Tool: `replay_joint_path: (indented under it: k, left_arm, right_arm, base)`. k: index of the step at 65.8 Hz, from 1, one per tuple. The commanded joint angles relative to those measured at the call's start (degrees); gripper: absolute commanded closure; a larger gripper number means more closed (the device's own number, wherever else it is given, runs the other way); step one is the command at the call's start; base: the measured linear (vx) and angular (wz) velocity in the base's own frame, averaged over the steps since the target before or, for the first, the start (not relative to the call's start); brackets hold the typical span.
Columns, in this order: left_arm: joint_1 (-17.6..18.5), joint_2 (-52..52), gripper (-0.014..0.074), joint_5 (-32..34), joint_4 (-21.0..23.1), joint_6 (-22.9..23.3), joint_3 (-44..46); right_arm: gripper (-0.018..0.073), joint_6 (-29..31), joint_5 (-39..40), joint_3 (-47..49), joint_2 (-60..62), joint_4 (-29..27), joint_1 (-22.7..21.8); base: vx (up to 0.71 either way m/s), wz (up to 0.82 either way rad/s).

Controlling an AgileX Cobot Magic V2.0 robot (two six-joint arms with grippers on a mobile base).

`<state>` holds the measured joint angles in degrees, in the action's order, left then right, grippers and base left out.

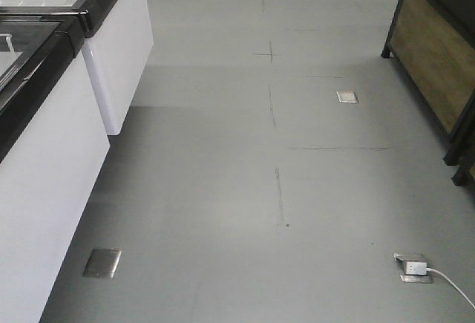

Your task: Left arm holds basket, right arm returns cookies

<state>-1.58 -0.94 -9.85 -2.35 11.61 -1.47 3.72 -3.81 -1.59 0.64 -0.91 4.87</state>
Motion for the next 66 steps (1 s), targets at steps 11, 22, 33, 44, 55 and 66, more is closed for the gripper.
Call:
replay_joint_path:
  k: [11, 22, 33, 44, 55, 66]
  left_arm:
    - [-0.06, -0.50, 0.0602, 4.06, 0.02, 0.19, 1.62]
    - [-0.06, -0.50, 0.0602, 4.06, 0.02, 0.19, 1.62]
    - [-0.06, -0.50, 0.0602, 4.06, 0.02, 0.19, 1.62]
    - [-0.06, -0.50, 0.0602, 4.06, 0.02, 0.19, 1.62]
    - [-0.06, -0.50, 0.0602, 4.06, 0.02, 0.19, 1.62]
    - [-0.06, -0.50, 0.0602, 4.06, 0.02, 0.19, 1.62]
  right_arm:
    - [0.0569, 0.25, 4.32, -1.03, 0.72, 0.45, -0.27]
    - [0.0569, 0.25, 4.32, -1.03, 0.72, 0.45, -0.27]
    - [0.0569, 0.25, 4.32, -1.03, 0.72, 0.45, -0.27]
    - [0.0569, 0.25, 4.32, -1.03, 0.72, 0.45, -0.27]
    - [0.0569, 0.25, 4.32, -1.03, 0.72, 0.45, -0.27]
    - [0.0569, 0.25, 4.32, -1.03, 0.72, 0.45, -0.27]
  base:
    - [0.00, 0.00]
    - [0.00, 0.00]
    - [0.00, 0.00]
    - [0.00, 0.00]
    - [0.00, 0.00]
    - [0.00, 0.00]
